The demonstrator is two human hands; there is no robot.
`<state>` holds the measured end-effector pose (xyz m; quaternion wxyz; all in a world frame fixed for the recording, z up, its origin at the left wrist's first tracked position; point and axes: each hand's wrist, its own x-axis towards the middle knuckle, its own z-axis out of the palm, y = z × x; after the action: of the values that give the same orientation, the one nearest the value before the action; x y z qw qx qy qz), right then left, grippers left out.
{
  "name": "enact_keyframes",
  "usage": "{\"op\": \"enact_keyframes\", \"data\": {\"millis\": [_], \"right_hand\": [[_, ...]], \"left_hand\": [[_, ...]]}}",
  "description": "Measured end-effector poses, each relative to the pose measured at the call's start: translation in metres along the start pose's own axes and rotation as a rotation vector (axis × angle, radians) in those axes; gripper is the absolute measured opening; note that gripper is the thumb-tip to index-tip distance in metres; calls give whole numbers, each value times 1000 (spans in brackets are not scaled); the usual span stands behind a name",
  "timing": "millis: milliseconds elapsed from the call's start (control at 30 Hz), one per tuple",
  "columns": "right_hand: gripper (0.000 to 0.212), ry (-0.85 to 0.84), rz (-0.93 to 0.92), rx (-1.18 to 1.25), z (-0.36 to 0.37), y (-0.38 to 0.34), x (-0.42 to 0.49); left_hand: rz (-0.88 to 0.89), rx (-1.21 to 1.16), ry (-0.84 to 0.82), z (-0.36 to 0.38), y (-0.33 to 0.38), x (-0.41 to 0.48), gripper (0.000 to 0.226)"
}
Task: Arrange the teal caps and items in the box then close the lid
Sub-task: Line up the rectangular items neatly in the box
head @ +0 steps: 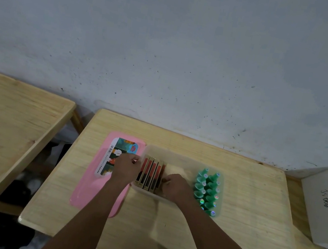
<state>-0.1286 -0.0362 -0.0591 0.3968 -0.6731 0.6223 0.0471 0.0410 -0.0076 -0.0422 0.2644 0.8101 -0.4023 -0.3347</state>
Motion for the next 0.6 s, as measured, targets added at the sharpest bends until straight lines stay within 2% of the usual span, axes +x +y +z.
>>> {"op": "enact_keyframes", "data": {"millis": [167, 333, 600], "right_hand": [[39, 126, -20, -44, -8, -1, 16], [50, 30, -106, -119, -16, -6, 29], [40, -52, -218, -66, -17, -1, 31]], "left_hand": [[3, 1, 3, 0, 0, 0, 31], [-14, -18, 6, 1, -1, 1, 31], [-38, -56, 13, 3, -4, 3, 30]]}}
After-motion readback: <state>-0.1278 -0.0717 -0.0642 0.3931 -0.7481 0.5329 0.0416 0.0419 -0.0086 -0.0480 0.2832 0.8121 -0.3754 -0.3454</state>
